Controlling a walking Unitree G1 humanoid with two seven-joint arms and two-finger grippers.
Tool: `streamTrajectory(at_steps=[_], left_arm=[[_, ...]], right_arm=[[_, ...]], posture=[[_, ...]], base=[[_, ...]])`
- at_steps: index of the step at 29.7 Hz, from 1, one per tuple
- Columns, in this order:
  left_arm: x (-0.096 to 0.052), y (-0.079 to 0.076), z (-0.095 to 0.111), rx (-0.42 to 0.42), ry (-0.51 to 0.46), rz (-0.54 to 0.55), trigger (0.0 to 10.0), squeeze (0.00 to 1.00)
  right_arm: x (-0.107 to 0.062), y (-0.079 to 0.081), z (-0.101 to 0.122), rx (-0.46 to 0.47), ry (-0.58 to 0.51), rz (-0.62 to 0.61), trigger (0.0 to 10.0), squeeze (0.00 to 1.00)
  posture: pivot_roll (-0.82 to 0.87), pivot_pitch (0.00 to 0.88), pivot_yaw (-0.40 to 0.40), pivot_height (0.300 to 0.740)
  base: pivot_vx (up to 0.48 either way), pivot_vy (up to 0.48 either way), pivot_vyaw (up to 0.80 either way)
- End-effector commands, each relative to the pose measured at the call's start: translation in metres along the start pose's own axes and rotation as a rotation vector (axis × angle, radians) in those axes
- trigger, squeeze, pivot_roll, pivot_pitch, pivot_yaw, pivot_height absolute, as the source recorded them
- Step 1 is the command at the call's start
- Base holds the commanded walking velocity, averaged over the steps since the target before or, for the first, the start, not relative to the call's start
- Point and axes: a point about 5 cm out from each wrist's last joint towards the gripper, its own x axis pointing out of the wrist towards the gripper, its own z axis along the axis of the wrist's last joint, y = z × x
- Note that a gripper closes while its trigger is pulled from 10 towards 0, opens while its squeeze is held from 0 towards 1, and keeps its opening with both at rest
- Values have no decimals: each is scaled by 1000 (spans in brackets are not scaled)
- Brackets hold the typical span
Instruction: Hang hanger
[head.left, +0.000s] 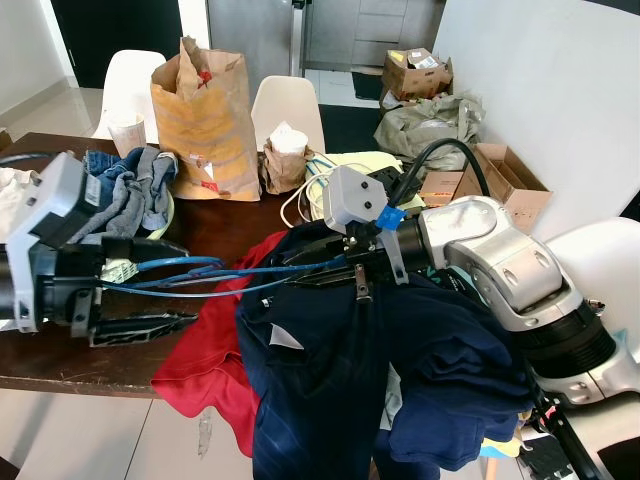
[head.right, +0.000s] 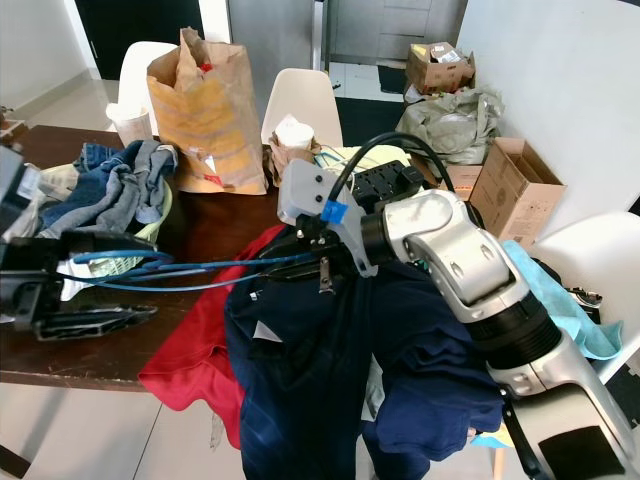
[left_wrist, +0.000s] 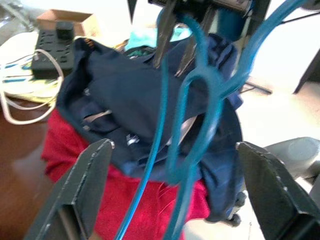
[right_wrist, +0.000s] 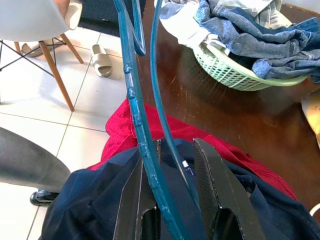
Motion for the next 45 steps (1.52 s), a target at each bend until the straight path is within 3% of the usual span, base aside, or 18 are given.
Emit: streamTrajectory(at_steps=[1, 2, 3, 5, 6, 14, 22, 24, 29, 30, 32, 33, 34, 35, 37, 38, 41, 45], left_arm=[[-4, 1, 2, 24, 23, 8, 10000, 1000], [-4, 1, 2, 24, 23, 8, 10000, 1000], [-9, 3, 6, 46, 26, 34, 10000, 545], [-9, 3, 6, 46, 26, 34, 10000, 545], [-16, 12, 18, 102, -14, 106, 10000, 0], [-47, 21, 62, 228, -172, 254, 10000, 0], [-79, 10, 108, 331, -351, 306, 10000, 0], [-100, 5, 133, 370, -604, 423, 10000, 0], [-110, 9, 134, 332, -733, 527, 10000, 0], [-121, 17, 126, 262, -850, 656, 10000, 0], [-121, 17, 126, 262, -850, 656, 10000, 0], [-130, 27, 106, 167, -954, 798, 10000, 0], [-130, 27, 106, 167, -954, 798, 10000, 0], [-131, 35, 77, 67, -1026, 940, 10000, 0], [-131, 35, 77, 67, -1026, 940, 10000, 0], [-126, 38, 51, -27, -1068, 1036, 10000, 0], [-116, 36, 20, -167, -1132, 1073, 10000, 0], [-113, 31, 10, -245, -1189, 988, 10000, 0]], right_arm=[[-4, -2, 4, -22, -7, -6, 0, 0], [-4, -2, 4, -22, -7, -6, 0, 0], [-4, -3, 3, -24, -2, -9, 0, 0], [-4, -3, 3, -24, -2, -9, 0, 0], [-4, -4, 0, -14, 9, -26, 0, 0], [-9, -23, -24, 104, 117, -196, 0, 0], [-23, -41, -41, 218, 162, -369, 0, 0], [-36, -64, -34, 359, 5, -551, 0, 0], [-45, -80, -16, 530, -232, -644, 0, 0], [-50, -86, -4, 607, -361, -662, 0, 0], [-50, -86, -4, 607, -361, -662, 0, 0], [-53, -91, 4, 677, -458, -670, 0, 0], [-53, -91, 4, 677, -458, -670, 0, 0], [-51, -91, 7, 727, -506, -665, 0, 0], [-51, -91, 7, 727, -506, -665, 0, 0], [-49, -91, 8, 770, -535, -653, 0, 0], [-47, -89, 6, 816, -577, -620, 0, 0], [-49, -86, 9, 795, -612, -577, 0, 0]], posture=[[31, 9, -49, 740], [31, 9, -49, 740], [31, 9, -48, 740], [31, 9, -48, 740], [32, 9, -51, 740], [30, 7, -56, 740], [44, 7, -63, 740], [51, 4, -60, 740], [58, 1, -58, 740], [59, 0, -55, 740], [59, 0, -55, 740], [57, 0, -54, 740], [57, 0, -54, 740], [55, 0, -53, 740], [55, 0, -53, 740], [58, 0, -55, 740], [62, 5, -53, 740], [62, 8, -47, 740]], base=[[0, 0, 0], [0, 0, 0], [0, 0, 0], [0, 0, 0], [0, 0, 0], [0, 0, 0], [0, 0, 0], [0, 0, 0], [0, 0, 0], [0, 0, 0], [0, 0, 0], [0, 0, 0], [0, 0, 0], [0, 0, 0], [0, 0, 0], [0, 0, 0], [0, 0, 0], [0, 0, 0]])
